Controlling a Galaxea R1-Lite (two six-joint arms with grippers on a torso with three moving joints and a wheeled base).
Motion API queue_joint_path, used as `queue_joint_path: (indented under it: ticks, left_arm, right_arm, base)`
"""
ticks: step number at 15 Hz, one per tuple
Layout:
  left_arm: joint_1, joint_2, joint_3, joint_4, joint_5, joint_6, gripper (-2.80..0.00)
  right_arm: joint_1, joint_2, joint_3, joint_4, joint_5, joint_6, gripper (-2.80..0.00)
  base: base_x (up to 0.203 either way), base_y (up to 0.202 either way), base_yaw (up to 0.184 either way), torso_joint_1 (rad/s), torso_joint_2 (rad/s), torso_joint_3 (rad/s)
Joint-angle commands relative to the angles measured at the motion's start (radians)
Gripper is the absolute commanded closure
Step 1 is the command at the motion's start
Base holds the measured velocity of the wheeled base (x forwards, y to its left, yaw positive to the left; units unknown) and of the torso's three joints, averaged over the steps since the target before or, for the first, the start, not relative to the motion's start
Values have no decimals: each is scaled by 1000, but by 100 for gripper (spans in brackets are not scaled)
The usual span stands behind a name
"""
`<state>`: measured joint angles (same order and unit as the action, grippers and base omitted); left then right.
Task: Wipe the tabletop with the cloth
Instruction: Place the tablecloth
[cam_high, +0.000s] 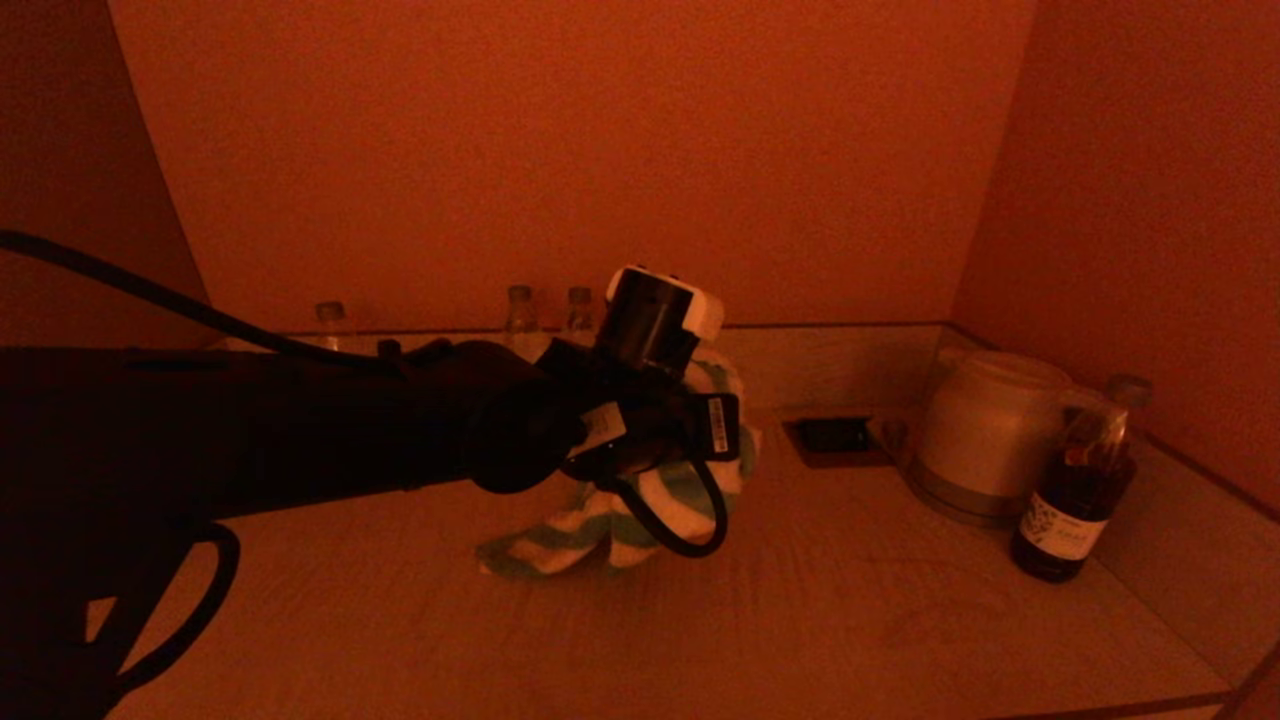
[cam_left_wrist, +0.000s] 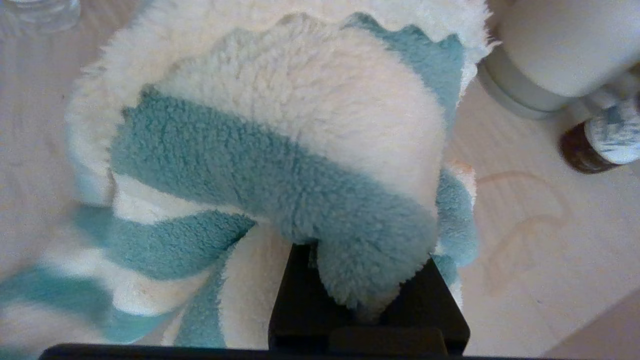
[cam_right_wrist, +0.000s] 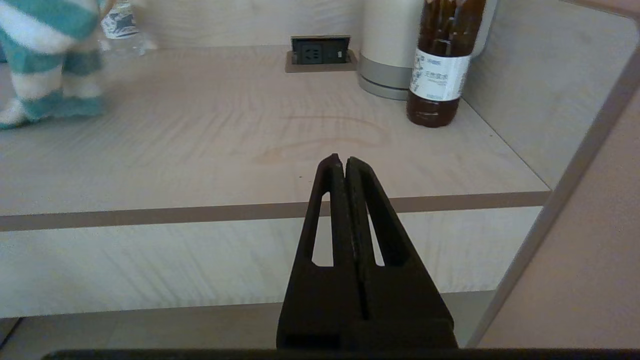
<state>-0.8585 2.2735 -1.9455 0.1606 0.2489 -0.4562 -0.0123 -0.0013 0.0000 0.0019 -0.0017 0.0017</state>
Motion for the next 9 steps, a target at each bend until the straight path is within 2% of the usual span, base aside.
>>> queue_joint_path:
  ticks: [1, 2, 5, 9]
  left_arm:
    - [1, -25, 0, 0, 1, -2, 0]
    - [1, -25, 1, -1, 2, -1, 0]
    - [4, -124, 12, -175, 14, 173, 0]
    - [4, -126, 13, -181, 15, 179, 0]
  right_arm:
    - [0, 1, 0, 0, 0, 0, 0]
    - [0, 1, 0, 0, 0, 0, 0]
    - [0, 1, 0, 0, 0, 0, 0]
    - [0, 1, 0, 0, 0, 0, 0]
  base:
    - [0, 0, 0, 0, 0, 0]
    - [0, 0, 0, 0, 0, 0]
    - [0, 0, 0, 0, 0, 0]
    - [0, 0, 0, 0, 0, 0]
